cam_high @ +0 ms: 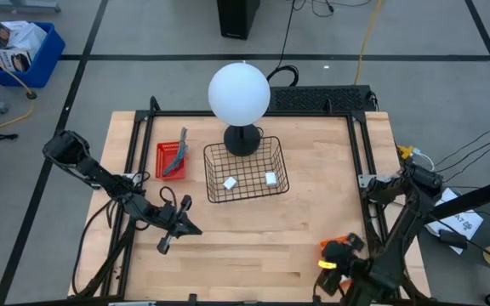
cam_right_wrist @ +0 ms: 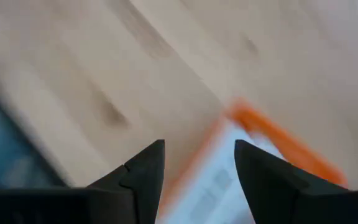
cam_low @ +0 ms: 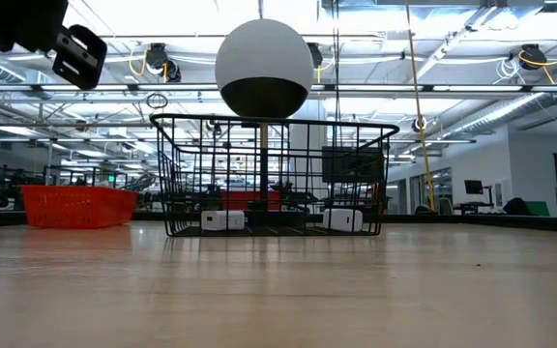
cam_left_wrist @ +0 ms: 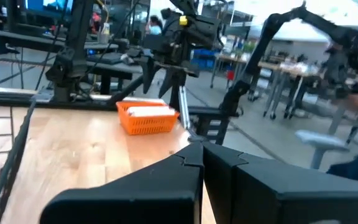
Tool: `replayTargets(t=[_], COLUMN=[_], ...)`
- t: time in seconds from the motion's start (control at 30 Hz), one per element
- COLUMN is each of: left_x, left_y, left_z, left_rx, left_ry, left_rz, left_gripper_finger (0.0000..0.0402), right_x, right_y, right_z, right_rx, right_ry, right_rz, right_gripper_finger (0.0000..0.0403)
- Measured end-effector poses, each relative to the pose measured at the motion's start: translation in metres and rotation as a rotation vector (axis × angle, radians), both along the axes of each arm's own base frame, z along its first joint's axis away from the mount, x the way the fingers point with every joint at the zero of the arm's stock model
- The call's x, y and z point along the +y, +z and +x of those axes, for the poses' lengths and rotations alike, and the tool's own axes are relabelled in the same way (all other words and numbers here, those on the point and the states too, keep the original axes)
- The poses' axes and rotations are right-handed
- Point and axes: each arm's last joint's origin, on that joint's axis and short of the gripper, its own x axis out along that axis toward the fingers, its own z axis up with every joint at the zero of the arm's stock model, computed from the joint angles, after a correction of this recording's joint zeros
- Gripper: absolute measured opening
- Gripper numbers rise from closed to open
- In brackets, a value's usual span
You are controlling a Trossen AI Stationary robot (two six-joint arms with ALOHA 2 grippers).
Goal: Pick and place items into bin
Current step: Return to Home Position
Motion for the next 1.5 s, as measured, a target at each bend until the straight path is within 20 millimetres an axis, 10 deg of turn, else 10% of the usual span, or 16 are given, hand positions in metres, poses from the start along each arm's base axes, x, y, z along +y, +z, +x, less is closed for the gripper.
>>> replayTargets(t=[0.3,0.63,1.03,1.5], left_x=[0.004,0.015,0.051,0.087], left_y=[0.003,0.001,-0.003,-0.002], left_z=[0.003,0.01,0.026,0.033], left_rx=[-0.01,0.008,0.015,0.013], left_ry=[-0.067,-0.059,0.027,0.048], left_rz=[-0.055,-0.049,0.047,0.038], left_gripper_finger=[0.0008,0.0008,0.0008,0.0008], right_x=[-0.006,-0.078,-0.169,-0.213], right_y=[0.033,-0.033,-0.03,0.009], right_z=[0.041,0.098,0.087,0.023], right_rx=[-0.527,-1.08,-0.97,-1.043], right_ry=[0.447,0.959,1.009,0.991], right_rz=[-0.23,0.174,0.03,-0.126], right_gripper_finger=[0.0187,0.0182,0.0182,0.0184])
